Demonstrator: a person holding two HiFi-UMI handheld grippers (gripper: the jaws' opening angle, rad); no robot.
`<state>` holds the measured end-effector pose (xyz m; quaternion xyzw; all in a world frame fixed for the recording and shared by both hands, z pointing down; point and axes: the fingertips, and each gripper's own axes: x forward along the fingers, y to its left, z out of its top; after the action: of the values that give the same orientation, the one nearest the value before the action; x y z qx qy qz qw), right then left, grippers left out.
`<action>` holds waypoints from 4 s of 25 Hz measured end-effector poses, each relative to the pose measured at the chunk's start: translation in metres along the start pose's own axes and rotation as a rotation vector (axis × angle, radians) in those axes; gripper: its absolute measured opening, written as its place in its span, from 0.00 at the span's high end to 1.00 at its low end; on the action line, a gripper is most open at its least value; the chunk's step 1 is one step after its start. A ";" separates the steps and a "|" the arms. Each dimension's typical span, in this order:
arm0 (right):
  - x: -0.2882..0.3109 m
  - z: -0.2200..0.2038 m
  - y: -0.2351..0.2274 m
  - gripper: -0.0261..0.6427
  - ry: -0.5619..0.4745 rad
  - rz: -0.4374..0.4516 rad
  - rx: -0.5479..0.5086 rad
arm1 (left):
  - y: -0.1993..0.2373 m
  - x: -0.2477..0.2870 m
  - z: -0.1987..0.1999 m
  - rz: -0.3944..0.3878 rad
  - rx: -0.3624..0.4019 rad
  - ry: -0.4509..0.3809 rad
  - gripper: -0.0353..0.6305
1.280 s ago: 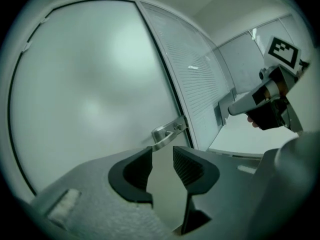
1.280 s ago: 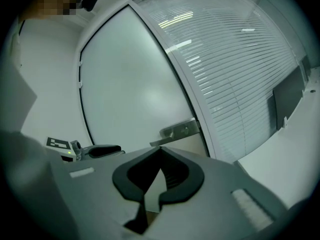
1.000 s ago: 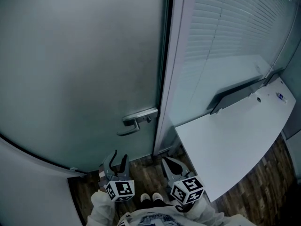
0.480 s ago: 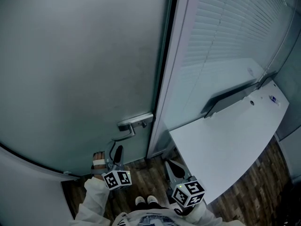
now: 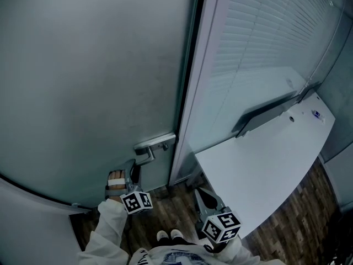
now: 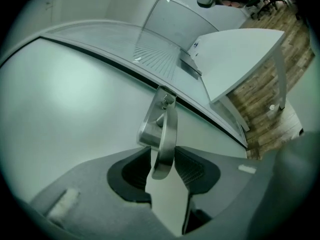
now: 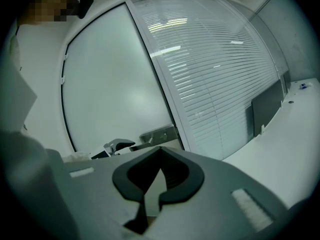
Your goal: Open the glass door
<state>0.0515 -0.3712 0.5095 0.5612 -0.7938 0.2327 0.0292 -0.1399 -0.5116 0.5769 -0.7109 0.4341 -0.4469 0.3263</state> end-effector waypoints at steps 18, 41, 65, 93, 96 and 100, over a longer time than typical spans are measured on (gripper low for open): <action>0.007 -0.008 0.008 0.95 0.034 0.037 -0.004 | -0.008 0.006 -0.002 0.116 -0.148 0.014 0.75; -0.012 -0.018 0.019 0.95 0.077 0.111 0.004 | -0.041 -0.033 0.004 0.070 -0.438 0.051 0.73; -0.030 -0.035 0.033 0.95 0.090 0.238 0.035 | -0.055 -0.124 0.023 0.040 -0.260 0.157 0.69; -0.194 -0.115 0.084 0.95 0.052 0.264 -0.009 | -0.121 -0.298 0.000 0.101 -0.945 0.102 0.94; -0.231 -0.118 0.112 0.95 0.028 0.273 -0.033 | -0.111 -0.358 0.005 0.136 -1.067 0.048 0.94; -0.286 -0.137 0.140 0.95 0.004 0.278 -0.061 | -0.124 -0.437 0.012 0.168 -1.093 -0.013 0.94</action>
<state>0.0009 -0.0282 0.4961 0.4442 -0.8705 0.2115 0.0151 -0.1859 -0.0628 0.5237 -0.7425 0.6560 -0.1248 -0.0529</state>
